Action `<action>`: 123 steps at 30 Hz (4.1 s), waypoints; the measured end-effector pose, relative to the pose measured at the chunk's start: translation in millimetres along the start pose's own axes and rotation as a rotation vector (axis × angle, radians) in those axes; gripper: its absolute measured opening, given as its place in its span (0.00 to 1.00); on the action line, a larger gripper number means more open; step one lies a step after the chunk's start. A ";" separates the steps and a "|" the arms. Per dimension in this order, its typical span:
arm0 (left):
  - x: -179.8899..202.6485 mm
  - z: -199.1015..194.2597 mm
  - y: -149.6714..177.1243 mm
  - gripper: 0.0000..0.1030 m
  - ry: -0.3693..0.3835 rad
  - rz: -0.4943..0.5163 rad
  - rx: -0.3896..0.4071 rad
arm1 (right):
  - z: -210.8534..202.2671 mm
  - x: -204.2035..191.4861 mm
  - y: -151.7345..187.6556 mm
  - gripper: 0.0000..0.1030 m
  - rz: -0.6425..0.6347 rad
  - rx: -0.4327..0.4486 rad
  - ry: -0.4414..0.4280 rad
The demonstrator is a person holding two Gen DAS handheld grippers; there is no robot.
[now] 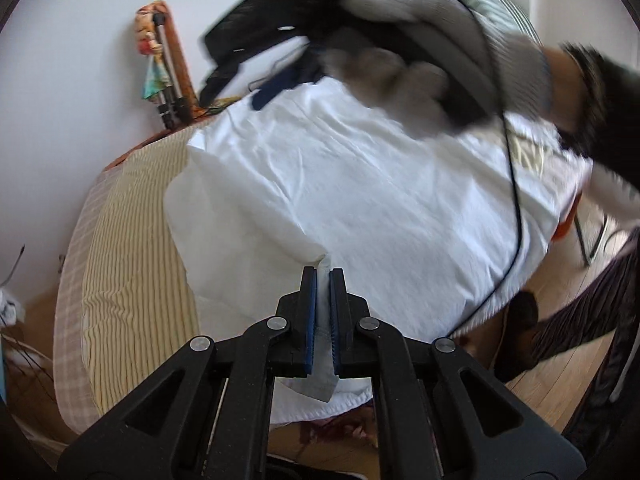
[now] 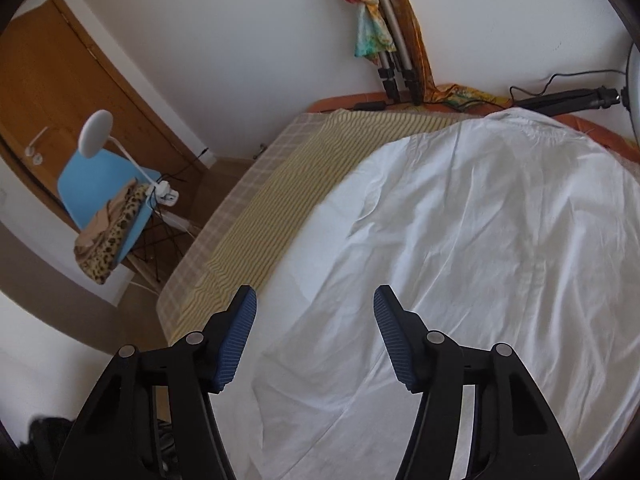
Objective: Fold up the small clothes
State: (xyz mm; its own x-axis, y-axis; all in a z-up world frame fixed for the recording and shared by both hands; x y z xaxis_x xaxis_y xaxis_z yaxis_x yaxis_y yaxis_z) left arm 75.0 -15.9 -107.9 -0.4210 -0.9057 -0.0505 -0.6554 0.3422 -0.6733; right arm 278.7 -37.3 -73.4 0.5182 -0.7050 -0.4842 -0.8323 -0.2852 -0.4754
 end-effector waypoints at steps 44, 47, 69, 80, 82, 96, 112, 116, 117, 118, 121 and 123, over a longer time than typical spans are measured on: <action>-76.4 41.6 49.3 0.32 0.164 -0.571 -0.136 | -37.3 18.8 164.3 0.59 0.100 -0.221 0.019; -74.0 48.7 47.4 0.00 0.217 -0.592 -0.143 | -18.3 3.7 173.7 0.46 0.044 -0.259 0.037; -118.6 -5.1 79.4 0.53 0.004 -0.582 -0.069 | -39.1 -48.6 127.1 0.36 -0.113 -0.207 0.061; -102.0 11.1 94.1 0.23 -0.004 -0.537 -0.121 | -9.7 -63.9 -5.0 0.51 -0.177 -0.098 0.166; -102.0 12.3 94.7 0.04 0.025 -0.550 -0.121 | 23.6 -65.5 -18.5 0.52 -0.170 -0.117 0.189; -80.0 -35.9 76.4 0.01 0.156 -0.486 -0.002 | 183.0 -28.3 -40.2 0.51 -0.172 -0.289 0.459; -64.6 -50.6 60.3 0.00 0.083 -0.325 0.024 | 120.9 5.6 -56.4 0.04 0.017 -0.133 0.258; -56.2 -53.5 53.0 0.00 0.045 -0.269 0.026 | 82.4 20.3 -64.1 0.04 0.073 -0.045 0.189; -51.9 -53.5 49.9 0.00 0.047 -0.256 0.027 | 75.2 23.4 -64.6 0.04 0.081 -0.028 0.173; -49.0 -53.2 47.9 0.00 0.052 -0.250 0.028 | 67.7 27.4 -64.8 0.04 0.089 -0.010 0.159; -33.4 -50.1 39.2 0.00 0.060 -0.205 0.025 | 47.7 39.3 -62.6 0.04 0.097 0.024 0.153; -20.1 -47.1 34.5 0.00 0.059 -0.160 0.022 | 38.4 51.6 -61.6 0.04 0.106 0.034 0.155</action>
State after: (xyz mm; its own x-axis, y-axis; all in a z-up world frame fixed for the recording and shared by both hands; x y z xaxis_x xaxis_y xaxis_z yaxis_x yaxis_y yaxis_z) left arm 31.3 25.9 -95.4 -0.3490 -0.9316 0.1018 -0.7035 0.1887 -0.6851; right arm 364.3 -31.1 -97.3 0.3892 -0.8222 -0.4154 -0.8720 -0.1835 -0.4538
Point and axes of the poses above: each gripper's, at about its wrist camera, not at the fingertips, and z roughly the way its jaws point, x to its right, y to its underside, the point moved 6 cm from there along z, roughly the way its jaws point, and after that the axes turned 3 degrees about y, right-handed, at the moved point
